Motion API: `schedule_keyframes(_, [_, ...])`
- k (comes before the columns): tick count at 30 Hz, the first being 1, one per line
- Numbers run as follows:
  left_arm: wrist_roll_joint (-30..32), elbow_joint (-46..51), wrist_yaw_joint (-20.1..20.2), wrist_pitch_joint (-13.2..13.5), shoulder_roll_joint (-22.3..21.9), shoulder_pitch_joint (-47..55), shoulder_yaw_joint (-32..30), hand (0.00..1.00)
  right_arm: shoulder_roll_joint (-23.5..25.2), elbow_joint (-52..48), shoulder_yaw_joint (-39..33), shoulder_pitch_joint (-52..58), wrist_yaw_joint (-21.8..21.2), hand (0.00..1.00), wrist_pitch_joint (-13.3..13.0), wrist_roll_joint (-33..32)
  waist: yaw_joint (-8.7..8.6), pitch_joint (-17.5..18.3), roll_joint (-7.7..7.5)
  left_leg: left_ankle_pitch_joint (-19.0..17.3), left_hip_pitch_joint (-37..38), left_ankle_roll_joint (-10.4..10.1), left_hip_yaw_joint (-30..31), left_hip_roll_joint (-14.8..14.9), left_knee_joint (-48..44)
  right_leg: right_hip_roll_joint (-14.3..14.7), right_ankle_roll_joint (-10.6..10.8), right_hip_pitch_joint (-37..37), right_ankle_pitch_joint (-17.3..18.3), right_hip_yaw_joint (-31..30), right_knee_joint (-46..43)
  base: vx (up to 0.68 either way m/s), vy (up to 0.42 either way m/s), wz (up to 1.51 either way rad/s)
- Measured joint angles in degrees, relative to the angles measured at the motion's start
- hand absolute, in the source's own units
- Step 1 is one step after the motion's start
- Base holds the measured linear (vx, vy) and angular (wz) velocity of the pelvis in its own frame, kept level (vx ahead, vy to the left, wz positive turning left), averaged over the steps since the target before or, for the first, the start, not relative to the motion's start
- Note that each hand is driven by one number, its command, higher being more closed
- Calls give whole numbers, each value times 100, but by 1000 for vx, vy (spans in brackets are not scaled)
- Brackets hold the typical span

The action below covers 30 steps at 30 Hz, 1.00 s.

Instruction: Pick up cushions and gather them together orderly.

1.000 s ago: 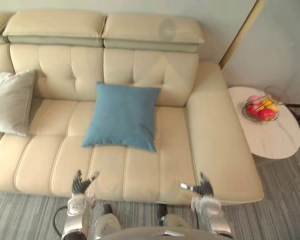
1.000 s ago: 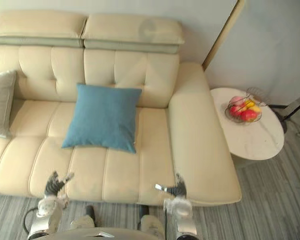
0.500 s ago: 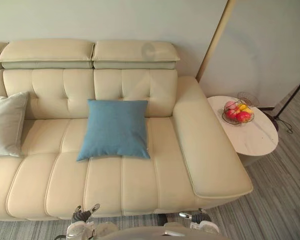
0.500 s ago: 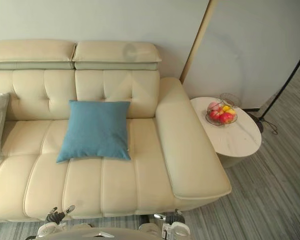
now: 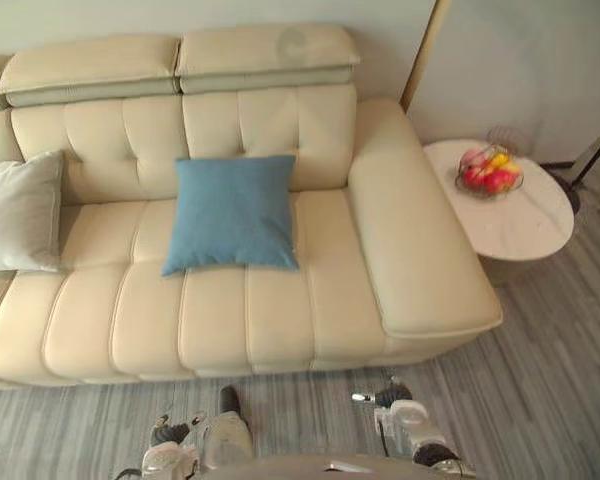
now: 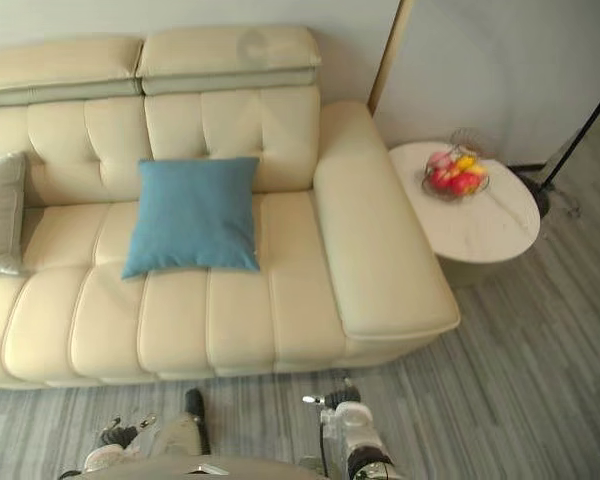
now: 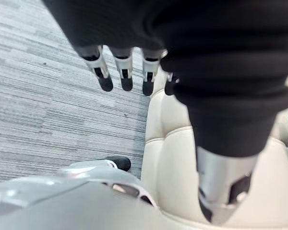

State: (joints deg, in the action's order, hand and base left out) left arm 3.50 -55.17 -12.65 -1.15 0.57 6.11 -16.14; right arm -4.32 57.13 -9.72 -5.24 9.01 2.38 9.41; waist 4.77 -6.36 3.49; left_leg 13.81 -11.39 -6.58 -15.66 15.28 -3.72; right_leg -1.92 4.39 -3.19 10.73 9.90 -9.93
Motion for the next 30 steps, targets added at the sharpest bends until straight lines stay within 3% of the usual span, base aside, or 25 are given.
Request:
schedule_keyframes(1, [1, 5, -6, 2, 8, 2, 16, 0, 8, 2, -4, 19, 4, 0, 1, 0, -2, -17, -24, 145, 58, -38, 6, -12, 129, -7, -21, 27, -12, 0, -32, -242, -82, -10])
schedule_keyframes(2, [1, 25, -18, 5, 47, -47, 34, 0, 55, 10, -16, 58, 15, 0, -6, -2, -15, -79, -155, 85, 50, -61, 137, -100, 61, -123, -86, 149, 13, -9, -83, -205, -62, -31])
schedule_keyframes(4, [2, 41, -41, 4, 26, 14, 24, 0, 36, -9, -115, 98, 41, 0, -5, -3, -27, -90, -168, -734, 83, -15, 295, -286, -570, -236, -76, 360, -32, -236, -213, -163, 31, -64])
schedule_keyframes(5, [7, 40, -42, 4, -13, 45, 21, 0, 39, -12, -205, 184, 38, 0, -11, -4, -9, -94, -171, -1488, 191, -29, 444, -459, -1085, -299, -76, 569, -53, -601, -301, -165, 169, -111])
schedule_keyframes(6, [10, 30, -34, 4, -34, 75, 0, 0, 62, -18, -231, 214, 33, 0, -9, -3, -3, -97, -170, -1969, 338, -28, 634, -579, -1311, -299, -50, 709, -91, -901, -360, -157, 205, -128])
schedule_keyframes(7, [18, 16, -28, 3, -43, 73, -29, 0, 103, -34, -236, 286, 33, 0, -8, -3, -13, -128, -205, -2150, 415, -60, 680, -667, -1330, -302, -23, 765, -123, -1088, -390, -132, 188, -105])
schedule_keyframes(9, [19, 34, 9, 4, 35, 88, -79, 0, 223, -99, -283, 539, 16, 0, 7, -6, -73, -182, -267, -2380, 630, -23, 574, -897, -1240, -367, -5, 791, -258, -1519, -292, -151, 204, -113])
schedule_keyframes(12, [34, -5, 44, -2, 163, 85, -82, 0, 345, -255, -446, 673, 22, 0, 12, -68, -190, -98, -443, -2403, 728, 11, 399, -1092, -991, -483, -172, 980, -532, -1741, -18, -73, 171, -96])
schedule_keyframes(14, [50, -26, 52, -4, 212, 80, -79, 0, 428, -292, -497, 717, 18, 0, 11, -140, -204, -41, -533, -2409, 754, 23, 161, -1089, -953, -475, -112, 1118, -781, -1902, 53, -11, 86, -88])
schedule_keyframes(16, [78, -122, 54, -22, 223, 15, -57, 0, 435, -428, -497, 751, 21, 0, 3, -349, -239, -28, -519, -2441, 864, 73, -209, -1025, -900, -333, 78, 1292, -1118, -2039, 85, 32, 37, -103])
schedule_keyframes(18, [116, -203, 59, -29, 205, -55, -57, 0, 441, -460, -491, 640, 22, 0, -46, -353, -218, -22, -485, -2458, 880, 157, -662, -885, -927, -110, 29, 1585, -1488, -2034, 123, 51, 25, -154])
schedule_keyframes(19, [118, -223, 63, -31, 197, -86, -55, 0, 438, -457, -491, 613, 24, 0, -64, -353, -217, -32, -453, -2430, 883, 219, -827, -829, -932, -52, -16, 1657, -1617, -1955, 179, 71, -6, -190])
schedule_keyframes(20, [120, -231, 66, -37, 154, -140, -55, 0, 407, -462, -498, 591, 29, 0, -98, -352, -213, -98, -347, -2394, 927, 276, -1225, -691, -923, 31, -241, 1741, -1903, -1538, 380, 62, -63, -167])
schedule_keyframes(21, [120, -206, 68, -37, 97, -233, -49, 0, 357, -450, -549, 515, 30, 0, -72, -354, -242, -140, -281, -2391, 1017, 292, -1660, -579, -908, -43, -524, 1837, -1750, -540, 327, 64, -79, -158])
schedule_keyframes(22, [120, -195, 70, -37, 87, -261, -35, 0, 351, -450, -621, 506, 27, 0, -64, -354, -244, -145, -279, -2391, 1072, 293, -1809, -576, -898, -128, -645, 1874, -1534, -26, 185, 55, -104, -136])
schedule_keyframes(24, [117, -172, 100, -37, -13, -306, 141, 0, 261, -439, -741, 539, 45, 0, -73, -525, -335, -212, -162, -2400, 1511, 281, -2337, -551, -913, -706, -969, 1823, -981, 2025, -517, 74, -109, -136])
schedule_keyframes(26, [115, -179, 98, -38, -60, -312, 156, 0, 182, -432, -739, 552, 90, 0, -98, -695, -408, -217, -61, -2419, 1785, 253, -2378, -522, -874, -751, -1043, 1698, -606, 2509, -761, 124, -196, -122])
schedule_keyframes(27, [115, -178, 99, -36, -113, -310, 165, 0, 154, -408, -751, 552, 138, 0, -94, -753, -405, -194, -15, -2448, 1890, 209, -2411, -493, -805, -719, -944, 1721, -373, 2568, -895, 174, -280, -152])
schedule_keyframes(28, [112, -204, 99, -37, -158, -308, 167, 0, 157, -363, -849, 533, 166, 0, -96, -808, -379, -155, 54, -2597, 1959, 111, -2493, -357, -896, -588, -850, 1891, -125, 2397, -1142, 183, -293, -144])
schedule_keyframes(30, [91, -275, 107, -35, -155, -319, 167, 0, 153, -203, -882, 442, 205, 0, -102, -963, -396, -167, 28, -2720, 1794, 85, -2505, 68, -1820, -329, -885, 2019, -3, 2048, -1268, 158, -240, -118])
